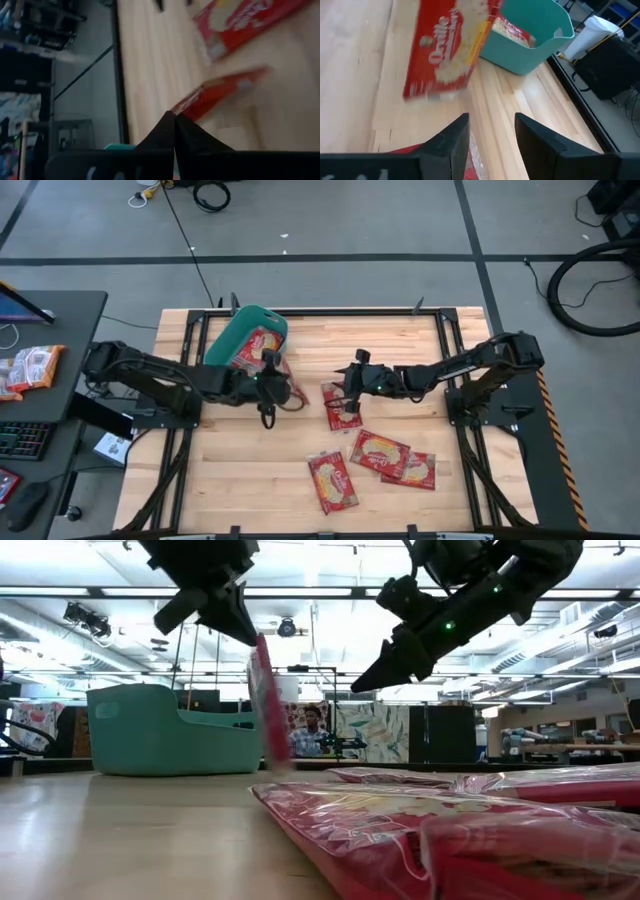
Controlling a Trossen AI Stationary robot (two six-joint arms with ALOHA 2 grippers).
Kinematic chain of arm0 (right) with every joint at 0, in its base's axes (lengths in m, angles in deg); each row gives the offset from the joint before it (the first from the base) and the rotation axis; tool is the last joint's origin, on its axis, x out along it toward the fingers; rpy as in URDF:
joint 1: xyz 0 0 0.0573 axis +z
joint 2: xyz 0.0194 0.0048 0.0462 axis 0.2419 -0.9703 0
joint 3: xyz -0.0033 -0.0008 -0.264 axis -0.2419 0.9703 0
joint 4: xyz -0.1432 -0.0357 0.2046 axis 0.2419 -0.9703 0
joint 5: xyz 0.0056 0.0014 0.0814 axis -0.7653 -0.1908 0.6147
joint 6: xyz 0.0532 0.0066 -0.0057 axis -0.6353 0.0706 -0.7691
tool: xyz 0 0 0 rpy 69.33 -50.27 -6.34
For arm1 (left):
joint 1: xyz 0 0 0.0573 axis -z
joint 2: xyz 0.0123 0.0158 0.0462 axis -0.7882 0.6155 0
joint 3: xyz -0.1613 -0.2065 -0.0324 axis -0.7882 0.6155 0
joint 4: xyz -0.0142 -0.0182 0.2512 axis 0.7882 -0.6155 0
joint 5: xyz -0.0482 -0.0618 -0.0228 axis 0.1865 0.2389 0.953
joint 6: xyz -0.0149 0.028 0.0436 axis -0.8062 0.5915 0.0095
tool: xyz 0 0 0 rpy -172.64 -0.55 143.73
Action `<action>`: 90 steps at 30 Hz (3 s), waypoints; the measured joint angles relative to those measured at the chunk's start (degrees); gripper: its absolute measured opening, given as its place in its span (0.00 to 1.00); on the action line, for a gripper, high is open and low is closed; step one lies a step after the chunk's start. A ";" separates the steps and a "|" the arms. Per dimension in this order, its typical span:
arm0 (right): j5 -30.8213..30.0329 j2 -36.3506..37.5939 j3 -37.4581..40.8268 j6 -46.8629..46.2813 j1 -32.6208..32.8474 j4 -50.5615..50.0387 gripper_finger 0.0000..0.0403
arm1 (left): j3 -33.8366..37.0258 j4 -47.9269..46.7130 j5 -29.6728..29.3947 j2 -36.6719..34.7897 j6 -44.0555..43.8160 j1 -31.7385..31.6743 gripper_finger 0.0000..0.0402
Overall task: Sort popcorn bags into baskets
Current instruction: Put the red popcorn bag into the green bin
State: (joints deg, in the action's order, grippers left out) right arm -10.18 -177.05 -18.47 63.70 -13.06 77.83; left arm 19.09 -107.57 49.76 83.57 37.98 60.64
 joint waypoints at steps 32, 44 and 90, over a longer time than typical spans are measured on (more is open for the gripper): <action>1.75 -0.07 0.00 -0.24 0.58 1.22 0.40 | -0.65 -0.62 -8.17 -11.37 6.85 -24.55 0.00; 3.21 -0.09 0.00 -0.09 0.56 2.25 0.40 | -0.68 1.75 -4.68 -10.00 8.74 -32.99 0.00; 6.20 -0.11 0.00 0.22 0.56 3.44 0.40 | -0.48 -21.08 12.93 -8.23 -5.21 -34.98 0.01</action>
State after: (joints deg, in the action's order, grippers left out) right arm -3.98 -177.16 -18.47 63.92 -12.50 81.27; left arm 18.61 -128.65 62.69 75.34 32.77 25.66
